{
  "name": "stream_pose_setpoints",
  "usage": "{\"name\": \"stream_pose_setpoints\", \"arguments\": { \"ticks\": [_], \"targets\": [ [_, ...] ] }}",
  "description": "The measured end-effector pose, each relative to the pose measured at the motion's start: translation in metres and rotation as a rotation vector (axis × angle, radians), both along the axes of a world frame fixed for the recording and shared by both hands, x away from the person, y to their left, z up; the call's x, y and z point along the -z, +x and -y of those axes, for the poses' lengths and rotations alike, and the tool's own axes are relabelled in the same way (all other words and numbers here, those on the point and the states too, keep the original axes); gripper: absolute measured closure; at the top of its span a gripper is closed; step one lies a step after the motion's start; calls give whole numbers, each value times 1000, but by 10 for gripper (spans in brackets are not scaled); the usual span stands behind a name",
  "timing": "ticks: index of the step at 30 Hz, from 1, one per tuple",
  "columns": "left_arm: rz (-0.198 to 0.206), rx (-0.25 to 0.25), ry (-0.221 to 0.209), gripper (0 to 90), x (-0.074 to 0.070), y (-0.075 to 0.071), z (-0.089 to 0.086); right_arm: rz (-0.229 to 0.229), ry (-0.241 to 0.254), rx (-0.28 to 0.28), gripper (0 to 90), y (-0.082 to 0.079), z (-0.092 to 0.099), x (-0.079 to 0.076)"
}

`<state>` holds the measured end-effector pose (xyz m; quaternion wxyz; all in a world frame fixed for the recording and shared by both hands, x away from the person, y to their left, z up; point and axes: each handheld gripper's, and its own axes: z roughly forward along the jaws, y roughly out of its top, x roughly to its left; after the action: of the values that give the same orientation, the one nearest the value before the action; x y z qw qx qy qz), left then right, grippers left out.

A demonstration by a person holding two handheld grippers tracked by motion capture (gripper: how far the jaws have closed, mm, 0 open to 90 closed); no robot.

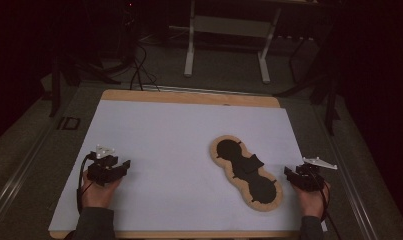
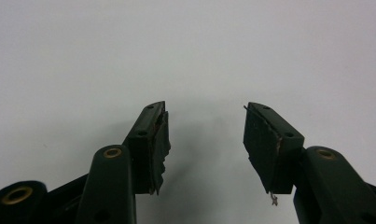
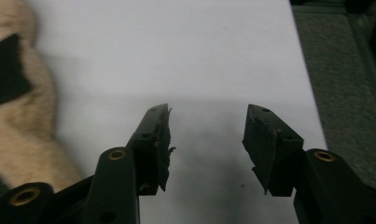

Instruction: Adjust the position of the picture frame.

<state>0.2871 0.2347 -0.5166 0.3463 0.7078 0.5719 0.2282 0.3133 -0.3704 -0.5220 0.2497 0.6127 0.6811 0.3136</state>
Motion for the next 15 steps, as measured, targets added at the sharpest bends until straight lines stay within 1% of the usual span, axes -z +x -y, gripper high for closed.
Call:
{"name": "stream_pose_setpoints", "arguments": {
  "ticks": [1,2,3,4,5,6,7,10,12,14,15],
  "targets": [
    [11,2,3,496,-1,-1,0,1,-5,-11,504,-1,-1,-1],
    [18,6,-4,492,-1,-2,0,2,-13,-18,504,-2,-3,-2],
    [18,6,-4,492,-1,-2,0,2,-13,-18,504,-2,-3,-2],
    [19,0,-19,492,-1,-2,-2,3,-24,-28,506,-3,-5,-3],
    [19,0,-19,501,-1,-2,-2,3,-24,-28,506,-3,-5,-3],
    [12,-2,-36,501,1,-3,-5,18,-40,-46,507,-7,-12,-8],
    [11,-5,-45,501,1,-4,-7,22,-38,-56,504,-8,-13,-10],
    [10,1,-85,500,2,-5,-11,12,-31,-76,497,-8,-15,-15],
    [12,5,-91,497,1,-6,-10,4,-33,-99,497,-9,-15,-18],
    [15,17,-75,496,1,-6,-8,-2,-46,-110,497,-12,-14,-20],
    [16,21,-67,494,1,-5,-6,-3,-44,-117,499,-15,-12,-21]
  ]
}}
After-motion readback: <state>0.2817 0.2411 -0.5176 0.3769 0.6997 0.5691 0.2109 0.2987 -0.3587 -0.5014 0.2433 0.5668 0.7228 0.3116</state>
